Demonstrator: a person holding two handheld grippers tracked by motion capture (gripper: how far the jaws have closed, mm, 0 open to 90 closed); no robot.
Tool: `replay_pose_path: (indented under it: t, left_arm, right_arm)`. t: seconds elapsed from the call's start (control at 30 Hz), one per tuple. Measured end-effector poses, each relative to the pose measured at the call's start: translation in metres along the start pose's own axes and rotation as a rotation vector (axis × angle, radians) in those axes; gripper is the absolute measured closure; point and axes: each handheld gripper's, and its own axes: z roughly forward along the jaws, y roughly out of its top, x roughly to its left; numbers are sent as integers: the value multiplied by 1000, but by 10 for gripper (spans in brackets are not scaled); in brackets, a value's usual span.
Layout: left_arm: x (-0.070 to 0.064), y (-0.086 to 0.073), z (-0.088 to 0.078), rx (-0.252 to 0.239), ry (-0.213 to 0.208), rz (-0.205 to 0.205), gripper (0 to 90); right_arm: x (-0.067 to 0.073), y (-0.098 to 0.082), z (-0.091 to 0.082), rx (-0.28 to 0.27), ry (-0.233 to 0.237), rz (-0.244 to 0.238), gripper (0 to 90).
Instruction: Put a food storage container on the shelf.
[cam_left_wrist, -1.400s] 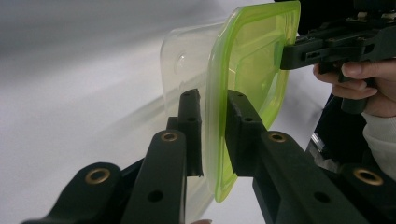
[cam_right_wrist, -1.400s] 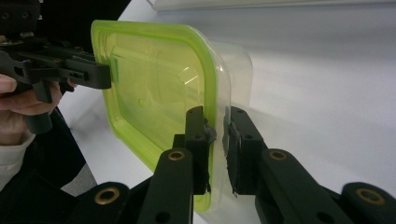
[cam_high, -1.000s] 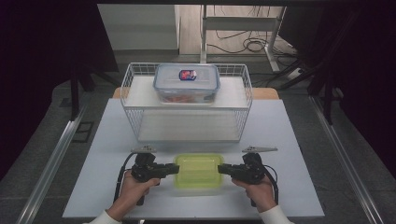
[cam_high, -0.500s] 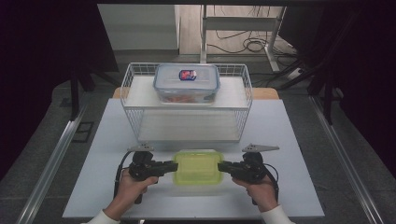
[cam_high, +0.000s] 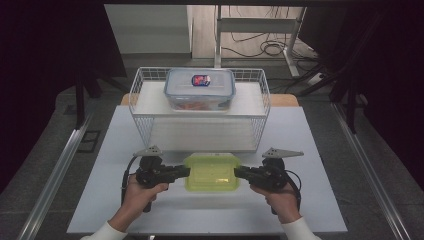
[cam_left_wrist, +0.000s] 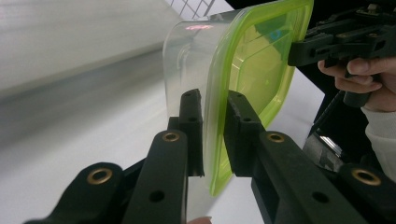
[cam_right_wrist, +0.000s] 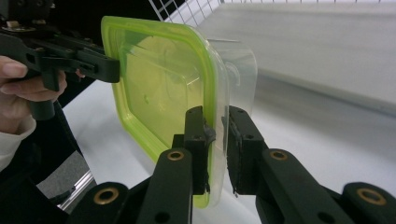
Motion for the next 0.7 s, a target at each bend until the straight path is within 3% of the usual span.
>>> replay_pose_path:
  t: [0.7]
  left_arm:
    - [-11, 51, -25, -64, -5, 53, 796]
  right_arm:
    - [18, 51, -23, -72, -22, -79, 786]
